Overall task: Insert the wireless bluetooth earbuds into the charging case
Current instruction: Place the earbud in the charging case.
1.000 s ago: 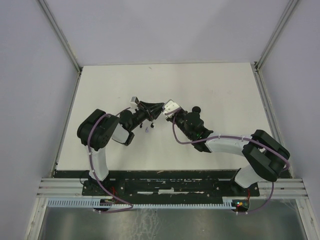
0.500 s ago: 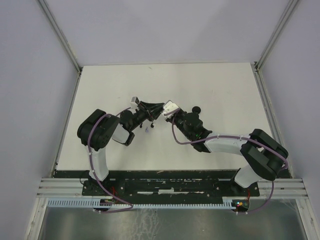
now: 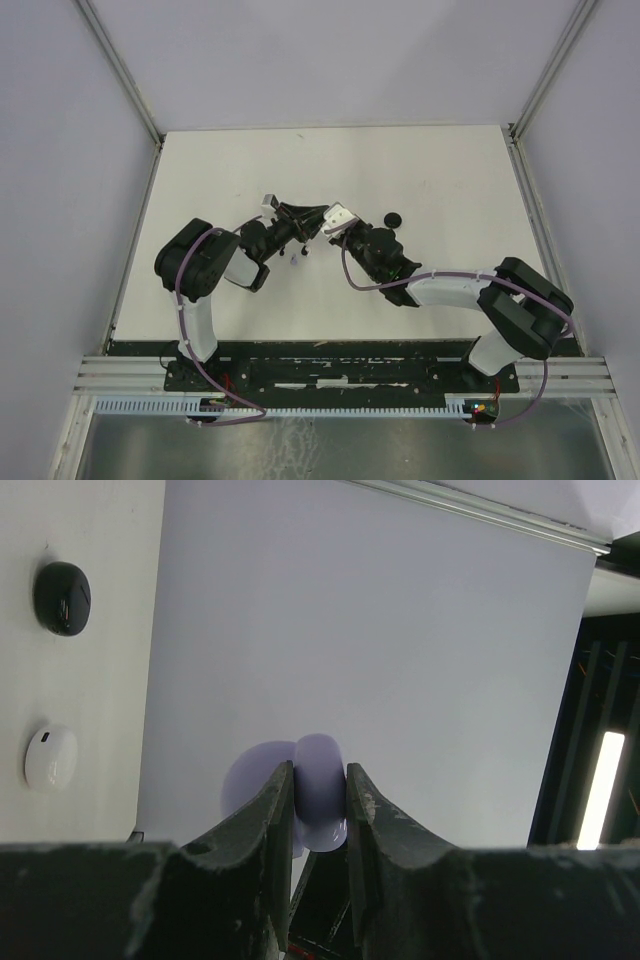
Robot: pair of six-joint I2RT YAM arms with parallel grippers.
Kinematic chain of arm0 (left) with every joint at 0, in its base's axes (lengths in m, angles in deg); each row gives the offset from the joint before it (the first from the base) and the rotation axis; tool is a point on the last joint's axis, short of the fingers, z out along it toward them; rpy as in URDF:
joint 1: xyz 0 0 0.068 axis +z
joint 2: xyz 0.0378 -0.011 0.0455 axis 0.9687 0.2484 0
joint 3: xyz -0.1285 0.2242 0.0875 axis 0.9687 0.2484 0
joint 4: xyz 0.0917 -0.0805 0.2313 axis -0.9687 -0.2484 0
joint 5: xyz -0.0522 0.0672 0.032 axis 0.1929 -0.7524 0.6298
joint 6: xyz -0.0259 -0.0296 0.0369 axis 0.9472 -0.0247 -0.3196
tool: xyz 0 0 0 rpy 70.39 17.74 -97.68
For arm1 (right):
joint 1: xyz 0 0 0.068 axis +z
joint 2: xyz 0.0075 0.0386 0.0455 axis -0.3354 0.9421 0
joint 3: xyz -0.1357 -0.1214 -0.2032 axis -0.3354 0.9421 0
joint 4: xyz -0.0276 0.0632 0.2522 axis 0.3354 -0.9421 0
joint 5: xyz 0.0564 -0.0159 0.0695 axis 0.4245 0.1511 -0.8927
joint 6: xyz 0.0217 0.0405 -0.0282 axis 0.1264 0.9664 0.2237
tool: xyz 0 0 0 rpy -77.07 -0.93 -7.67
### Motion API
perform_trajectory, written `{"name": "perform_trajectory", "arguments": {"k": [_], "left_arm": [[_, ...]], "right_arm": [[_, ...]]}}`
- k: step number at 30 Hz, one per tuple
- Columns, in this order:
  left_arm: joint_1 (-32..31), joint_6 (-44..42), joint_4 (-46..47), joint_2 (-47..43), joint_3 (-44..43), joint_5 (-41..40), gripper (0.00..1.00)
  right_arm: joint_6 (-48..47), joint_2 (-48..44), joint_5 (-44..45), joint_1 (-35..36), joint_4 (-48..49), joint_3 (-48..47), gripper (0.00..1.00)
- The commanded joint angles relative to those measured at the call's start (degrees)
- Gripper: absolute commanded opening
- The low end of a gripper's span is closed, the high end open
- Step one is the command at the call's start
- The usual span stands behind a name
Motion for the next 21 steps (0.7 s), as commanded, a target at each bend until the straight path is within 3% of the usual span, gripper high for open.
{"name": "perform_trajectory", "arguments": {"k": [1, 12, 21], "left_arm": [[-0.3, 2.7, 5.1, -2.6, -0.4, -1.7, 0.03], [-0.3, 3.2, 5.2, -2.4, -0.8, -2.5, 0.03], [-0.3, 3.4, 5.1, -1.7, -1.9, -2.7, 0.03]], "right_arm": [[-1.7, 0.8, 2.6, 0.7, 3.6, -0.5, 0.03], [-2.2, 1.1, 3.8, 1.3, 5.1, 0.4, 0.04], [-2.5, 1.0, 4.0, 1.9, 5.3, 0.8, 0.13]]}}
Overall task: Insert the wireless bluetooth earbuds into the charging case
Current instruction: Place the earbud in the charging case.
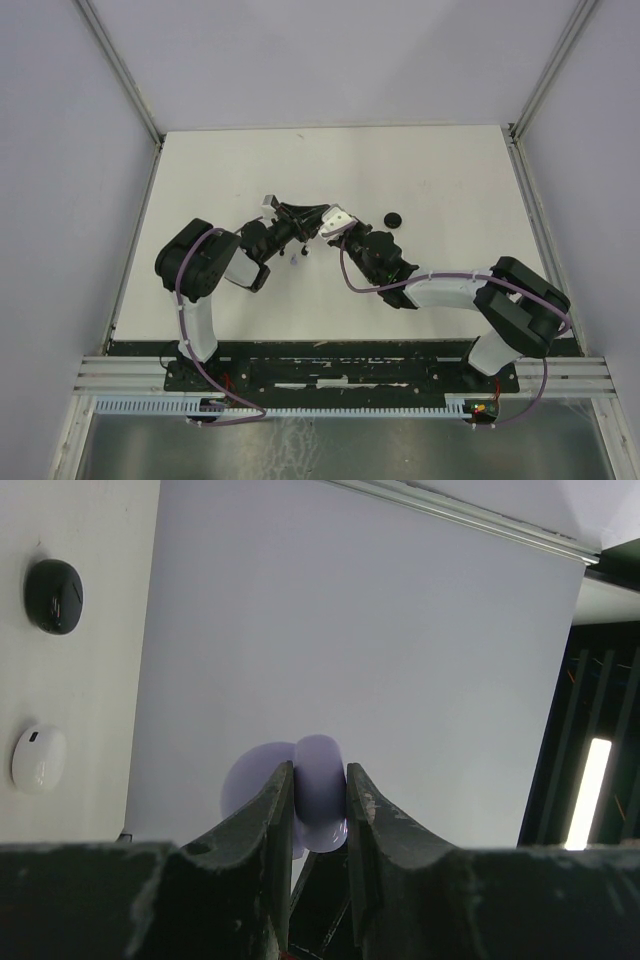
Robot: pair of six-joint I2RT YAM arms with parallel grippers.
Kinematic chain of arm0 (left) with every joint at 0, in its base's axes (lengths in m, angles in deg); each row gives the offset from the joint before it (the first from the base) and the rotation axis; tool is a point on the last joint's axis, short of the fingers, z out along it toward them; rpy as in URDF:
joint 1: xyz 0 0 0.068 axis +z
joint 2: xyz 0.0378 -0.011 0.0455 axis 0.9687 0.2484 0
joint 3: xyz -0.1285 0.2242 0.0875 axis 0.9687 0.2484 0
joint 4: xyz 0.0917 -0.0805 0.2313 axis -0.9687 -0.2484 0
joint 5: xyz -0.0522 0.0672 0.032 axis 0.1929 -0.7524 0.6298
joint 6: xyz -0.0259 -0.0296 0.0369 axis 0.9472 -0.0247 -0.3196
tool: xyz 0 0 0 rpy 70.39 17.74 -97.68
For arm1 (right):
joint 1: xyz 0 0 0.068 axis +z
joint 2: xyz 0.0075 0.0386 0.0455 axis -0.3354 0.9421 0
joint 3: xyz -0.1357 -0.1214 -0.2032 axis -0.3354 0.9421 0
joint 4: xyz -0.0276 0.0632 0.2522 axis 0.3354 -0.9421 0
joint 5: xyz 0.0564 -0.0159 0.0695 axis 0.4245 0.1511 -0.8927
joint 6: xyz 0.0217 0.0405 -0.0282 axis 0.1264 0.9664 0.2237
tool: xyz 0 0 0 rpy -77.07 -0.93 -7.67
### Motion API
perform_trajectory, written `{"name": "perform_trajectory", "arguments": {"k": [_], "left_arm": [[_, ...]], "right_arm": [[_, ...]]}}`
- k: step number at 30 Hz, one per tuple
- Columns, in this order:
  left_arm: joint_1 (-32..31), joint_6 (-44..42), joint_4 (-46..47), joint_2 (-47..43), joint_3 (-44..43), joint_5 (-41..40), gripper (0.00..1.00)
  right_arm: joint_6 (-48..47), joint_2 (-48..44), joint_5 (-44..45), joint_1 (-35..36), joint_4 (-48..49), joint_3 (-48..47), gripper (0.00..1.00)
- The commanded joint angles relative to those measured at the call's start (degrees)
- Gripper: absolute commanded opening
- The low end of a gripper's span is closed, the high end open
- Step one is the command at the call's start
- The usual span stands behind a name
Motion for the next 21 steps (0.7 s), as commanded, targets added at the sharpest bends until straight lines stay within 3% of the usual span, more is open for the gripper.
{"name": "perform_trajectory", "arguments": {"k": [1, 21], "left_arm": [[-0.2, 1.7, 5.1, -1.7, -1.9, -1.8, 0.03], [-0.1, 1.6, 4.3, -0.9, -3.1, -2.2, 0.03]], "right_arm": [[-0.1, 0.0, 1.0, 0.7, 2.2, 0.5, 0.14], [0.5, -0.6, 2.7, 1.8, 1.7, 0.9, 0.26]]}}
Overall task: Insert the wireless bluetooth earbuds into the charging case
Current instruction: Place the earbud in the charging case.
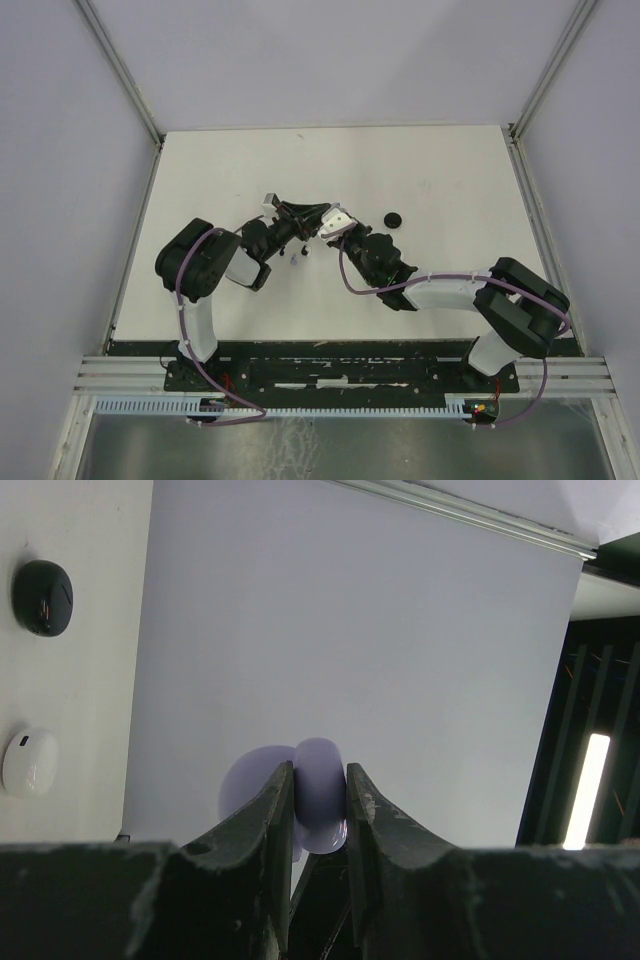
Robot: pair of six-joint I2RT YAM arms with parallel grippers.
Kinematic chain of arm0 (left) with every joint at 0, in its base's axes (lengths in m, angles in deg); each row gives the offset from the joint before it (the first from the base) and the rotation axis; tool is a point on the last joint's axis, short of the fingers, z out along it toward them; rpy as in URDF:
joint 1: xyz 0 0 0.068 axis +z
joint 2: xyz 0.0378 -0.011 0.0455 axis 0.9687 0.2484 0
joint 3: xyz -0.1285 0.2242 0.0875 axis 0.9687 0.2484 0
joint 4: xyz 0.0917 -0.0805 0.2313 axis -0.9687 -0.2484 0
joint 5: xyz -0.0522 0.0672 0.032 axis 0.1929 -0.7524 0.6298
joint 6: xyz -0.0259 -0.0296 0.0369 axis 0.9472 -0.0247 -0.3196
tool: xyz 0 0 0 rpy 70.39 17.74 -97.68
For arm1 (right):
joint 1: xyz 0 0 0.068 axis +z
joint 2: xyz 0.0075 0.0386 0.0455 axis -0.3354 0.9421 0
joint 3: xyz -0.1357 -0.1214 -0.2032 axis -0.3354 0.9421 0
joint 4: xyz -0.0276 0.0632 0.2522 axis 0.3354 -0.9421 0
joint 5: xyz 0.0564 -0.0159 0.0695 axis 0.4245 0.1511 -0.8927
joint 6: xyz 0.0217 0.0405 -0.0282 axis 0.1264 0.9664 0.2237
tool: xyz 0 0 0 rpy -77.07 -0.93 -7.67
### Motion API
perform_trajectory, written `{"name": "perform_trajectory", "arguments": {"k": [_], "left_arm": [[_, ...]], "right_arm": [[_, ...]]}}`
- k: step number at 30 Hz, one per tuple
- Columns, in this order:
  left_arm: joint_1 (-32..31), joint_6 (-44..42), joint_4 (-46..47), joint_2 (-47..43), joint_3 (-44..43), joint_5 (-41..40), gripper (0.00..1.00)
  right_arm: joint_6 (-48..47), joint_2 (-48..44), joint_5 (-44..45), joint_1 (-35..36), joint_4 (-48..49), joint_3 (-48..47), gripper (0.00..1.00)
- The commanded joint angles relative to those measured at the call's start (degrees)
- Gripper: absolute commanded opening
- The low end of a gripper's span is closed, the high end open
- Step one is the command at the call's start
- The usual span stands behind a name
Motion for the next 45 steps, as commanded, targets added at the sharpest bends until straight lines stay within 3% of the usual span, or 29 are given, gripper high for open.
{"name": "perform_trajectory", "arguments": {"k": [1, 30, 41, 45], "left_arm": [[-0.1, 1.5, 4.5, -0.7, -2.3, -2.2, 0.03], [-0.3, 0.9, 4.2, 1.5, -2.6, -2.1, 0.03], [-0.7, 0.5, 4.0, 1.6, -2.9, -2.0, 0.03], [-0.9, 0.4, 4.0, 1.9, -2.7, -2.0, 0.03]], "right_arm": [[0.4, -0.6, 0.9, 0.8, 0.8, 0.7, 0.26], [-0.2, 0.3, 0.4, 1.9, 0.2, -1.2, 0.28], [0.3, 1.4, 0.9, 1.9, 0.1, -2.2, 0.36], [0.2, 1.2, 1.2, 1.9, 1.4, -2.6, 0.47]]}}
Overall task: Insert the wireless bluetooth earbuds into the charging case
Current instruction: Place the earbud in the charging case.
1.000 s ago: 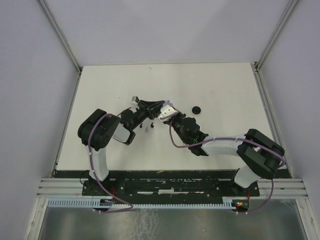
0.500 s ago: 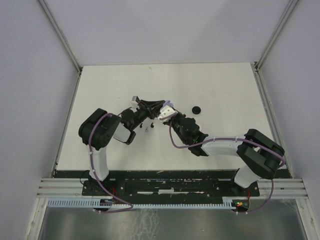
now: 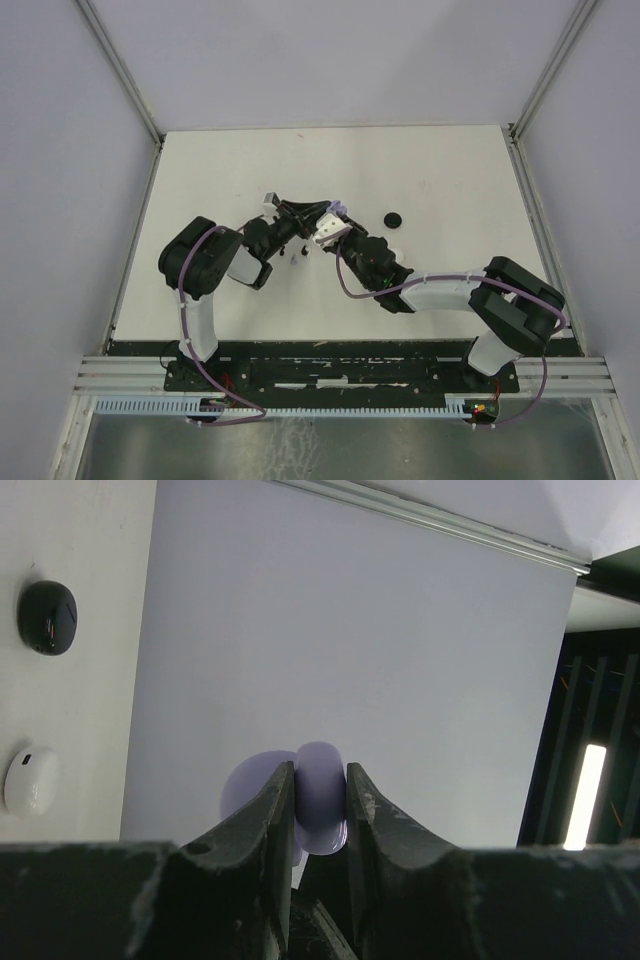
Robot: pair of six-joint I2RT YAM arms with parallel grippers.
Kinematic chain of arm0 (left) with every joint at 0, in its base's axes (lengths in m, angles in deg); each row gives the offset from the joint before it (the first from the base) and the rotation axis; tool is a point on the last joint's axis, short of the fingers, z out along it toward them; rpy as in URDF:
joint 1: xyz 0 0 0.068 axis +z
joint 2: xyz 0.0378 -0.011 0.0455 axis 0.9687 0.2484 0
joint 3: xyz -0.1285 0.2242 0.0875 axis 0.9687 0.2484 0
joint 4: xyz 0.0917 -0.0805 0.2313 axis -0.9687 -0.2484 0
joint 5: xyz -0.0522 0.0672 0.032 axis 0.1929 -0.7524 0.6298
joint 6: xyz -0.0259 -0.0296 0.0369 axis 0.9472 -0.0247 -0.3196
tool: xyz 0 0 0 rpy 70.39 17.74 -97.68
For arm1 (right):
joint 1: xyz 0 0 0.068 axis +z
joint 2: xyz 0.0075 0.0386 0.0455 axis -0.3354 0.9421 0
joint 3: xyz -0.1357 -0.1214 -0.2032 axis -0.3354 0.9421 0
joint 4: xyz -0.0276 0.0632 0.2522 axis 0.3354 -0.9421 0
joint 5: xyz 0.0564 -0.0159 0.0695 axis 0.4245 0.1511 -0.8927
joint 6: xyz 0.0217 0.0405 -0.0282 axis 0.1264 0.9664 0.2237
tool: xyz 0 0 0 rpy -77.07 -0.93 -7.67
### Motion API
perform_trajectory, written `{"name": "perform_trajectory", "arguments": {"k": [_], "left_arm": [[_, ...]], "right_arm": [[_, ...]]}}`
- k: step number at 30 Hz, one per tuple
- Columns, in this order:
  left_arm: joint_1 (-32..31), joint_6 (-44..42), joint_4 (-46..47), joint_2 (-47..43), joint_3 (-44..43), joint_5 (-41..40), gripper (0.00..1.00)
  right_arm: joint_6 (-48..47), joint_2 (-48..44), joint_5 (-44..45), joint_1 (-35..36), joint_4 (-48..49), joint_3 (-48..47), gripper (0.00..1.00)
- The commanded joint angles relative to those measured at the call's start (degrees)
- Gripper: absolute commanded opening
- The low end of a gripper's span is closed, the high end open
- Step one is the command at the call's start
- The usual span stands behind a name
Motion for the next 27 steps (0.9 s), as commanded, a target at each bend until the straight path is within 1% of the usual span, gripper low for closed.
{"name": "perform_trajectory", "arguments": {"k": [1, 2, 6, 10, 16, 19, 22, 25, 27], "left_arm": [[-0.5, 0.4, 4.0, 0.6, -1.4, -0.5, 0.03], [-0.5, 0.4, 4.0, 0.7, -1.4, -0.5, 0.03], [-0.5, 0.5, 4.4, 0.9, -1.0, -0.6, 0.03], [-0.5, 0.5, 4.7, 0.9, -0.4, -0.5, 0.03], [-0.5, 0.5, 5.3, 1.1, 0.0, -0.5, 0.03], [-0.5, 0.7, 5.6, 1.1, 0.0, -0.4, 0.03], [-0.6, 0.7, 5.9, 1.1, 0.1, -0.4, 0.03], [-0.5, 1.4, 7.6, 1.7, 0.4, -0.3, 0.03], [-0.5, 2.4, 9.6, 2.5, 0.6, -0.1, 0.03]], "right_arm": [[0.3, -0.3, 0.3, 0.3, 2.5, -2.9, 0.52], [0.3, -0.5, 0.5, 0.4, 2.4, -3.3, 0.56], [0.8, -2.1, 0.9, 0.2, 1.8, -4.6, 0.65], [2.4, -5.1, 2.5, -0.6, -0.2, -6.0, 0.71], [9.8, -13.0, 3.7, -4.0, -8.5, -7.6, 0.74], [12.6, -16.4, 5.2, -5.2, -13.3, -7.9, 0.79], [14.1, -18.2, 8.1, -5.5, -17.9, -8.3, 0.8], [17.4, -18.3, 13.0, -5.6, -19.5, -8.2, 0.84], [19.5, -17.5, 15.4, -5.6, -21.0, -8.5, 0.84]]}}
